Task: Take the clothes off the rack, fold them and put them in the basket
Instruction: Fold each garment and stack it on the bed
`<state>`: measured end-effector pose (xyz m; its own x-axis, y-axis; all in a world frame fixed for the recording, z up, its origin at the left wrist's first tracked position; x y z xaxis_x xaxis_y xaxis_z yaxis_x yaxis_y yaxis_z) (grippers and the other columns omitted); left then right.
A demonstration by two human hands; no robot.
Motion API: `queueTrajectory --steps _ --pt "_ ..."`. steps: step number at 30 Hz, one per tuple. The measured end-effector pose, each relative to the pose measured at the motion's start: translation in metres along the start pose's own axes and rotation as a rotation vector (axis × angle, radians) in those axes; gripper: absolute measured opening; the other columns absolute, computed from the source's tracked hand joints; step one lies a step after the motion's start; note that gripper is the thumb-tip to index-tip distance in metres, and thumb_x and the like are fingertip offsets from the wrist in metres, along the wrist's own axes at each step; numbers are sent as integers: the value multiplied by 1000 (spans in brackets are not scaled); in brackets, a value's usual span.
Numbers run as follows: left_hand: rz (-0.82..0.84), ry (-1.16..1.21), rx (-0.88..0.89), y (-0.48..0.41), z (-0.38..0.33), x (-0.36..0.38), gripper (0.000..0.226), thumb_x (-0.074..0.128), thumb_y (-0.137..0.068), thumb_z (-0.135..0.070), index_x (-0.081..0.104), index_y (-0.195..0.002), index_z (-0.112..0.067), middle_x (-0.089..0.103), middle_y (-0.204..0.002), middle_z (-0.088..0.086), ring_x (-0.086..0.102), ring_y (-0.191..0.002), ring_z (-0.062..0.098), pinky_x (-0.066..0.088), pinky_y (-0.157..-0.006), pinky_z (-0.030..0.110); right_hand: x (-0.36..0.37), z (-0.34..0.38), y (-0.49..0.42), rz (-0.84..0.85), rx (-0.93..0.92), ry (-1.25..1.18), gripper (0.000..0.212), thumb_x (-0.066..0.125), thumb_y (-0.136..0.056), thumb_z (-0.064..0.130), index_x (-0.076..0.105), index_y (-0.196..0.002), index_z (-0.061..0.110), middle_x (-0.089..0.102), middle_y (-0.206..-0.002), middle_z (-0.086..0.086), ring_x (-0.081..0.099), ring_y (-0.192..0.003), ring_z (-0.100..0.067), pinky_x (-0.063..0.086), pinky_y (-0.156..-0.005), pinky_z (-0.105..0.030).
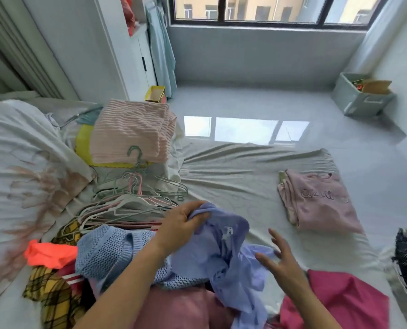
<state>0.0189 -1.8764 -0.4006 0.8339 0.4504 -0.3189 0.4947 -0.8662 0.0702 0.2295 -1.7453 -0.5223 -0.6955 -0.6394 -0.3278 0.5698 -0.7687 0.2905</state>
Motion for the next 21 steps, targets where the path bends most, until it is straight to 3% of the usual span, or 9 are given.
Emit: queueTrajectory --steps 3,6,9,11,12,14,17,19,21 --pt "74 -33 62 0 -45 25 15 59 -90 -21 67 -103 -24 70 -93 -7 64 -86 6 50 -77 24 -5 51 2 39 -152 6 66 73 -79 9 38 -128 34 43 -125 21 49 -104 1 41 -82 -15" --pt "117 20 97 4 -90 34 13 61 -84 -28 67 -96 -30 70 -85 -15 64 -84 6 51 -76 25 -22 77 6 18 -205 178 34 70 -82 11 56 -96 39 61 -96 5 55 -74 -3 40 -64 -9" --pt "85 30 118 4 -132 29 11 66 -83 -27 68 -93 -25 69 -86 -2 63 -83 14 52 -76 29 -44 89 13 17 -221 263 29 65 -86 14 55 -71 36 57 -76 4 54 -68 -12 40 -63 -16" --pt "68 -105 159 3 -153 28 12 62 -89 -16 67 -99 -18 66 -90 3 61 -84 13 48 -74 19 -71 102 17 -64 -206 278 32 57 -90 10 48 -65 28 52 -70 -1 52 -69 -22 39 -64 -31" --pt "43 -258 180 2 -160 26 15 61 -90 -15 66 -104 -16 65 -93 4 60 -87 15 44 -72 15 -88 110 20 -112 -189 282 32 52 -91 9 44 -64 23 51 -68 -3 50 -71 -25 36 -63 -33" --pt "16 -632 183 -1 -164 24 27 60 -88 -24 63 -114 -16 63 -106 7 59 -97 23 42 -74 21 -127 140 29 -220 -203 333 29 46 -91 7 38 -67 19 51 -70 -9 50 -72 -27 31 -61 -34" --pt "60 -1099 54 1 -149 31 42 59 -84 -24 48 -125 -21 48 -125 5 56 -106 29 40 -77 28 -167 187 46 -253 -295 425 11 45 -87 6 41 -89 17 59 -67 -12 58 -67 -30 43 -63 -34" --pt "24 -1205 -18 4 -142 34 43 55 -87 -18 39 -127 -18 44 -127 8 56 -105 32 42 -77 34 -174 209 56 -207 -335 517 25 42 -87 7 41 -101 28 59 -60 -6 58 -56 -23 45 -59 -29" --pt "-93 -1147 -5 2 -151 30 30 50 -87 -15 42 -116 -14 49 -119 11 56 -101 33 37 -70 34 -176 224 64 -114 -338 405 33 37 -87 2 48 -103 29 55 -55 -4 53 -42 -10 44 -49 -23"
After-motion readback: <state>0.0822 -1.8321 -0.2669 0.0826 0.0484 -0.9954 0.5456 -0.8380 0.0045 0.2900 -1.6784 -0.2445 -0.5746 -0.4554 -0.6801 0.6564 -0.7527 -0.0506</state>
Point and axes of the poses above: each hand's wrist, its own y-axis away from the middle knuckle, its own x-axis out of the palm, z = x × y, the point moved 10 cm from there along -y, towards the middle knuckle
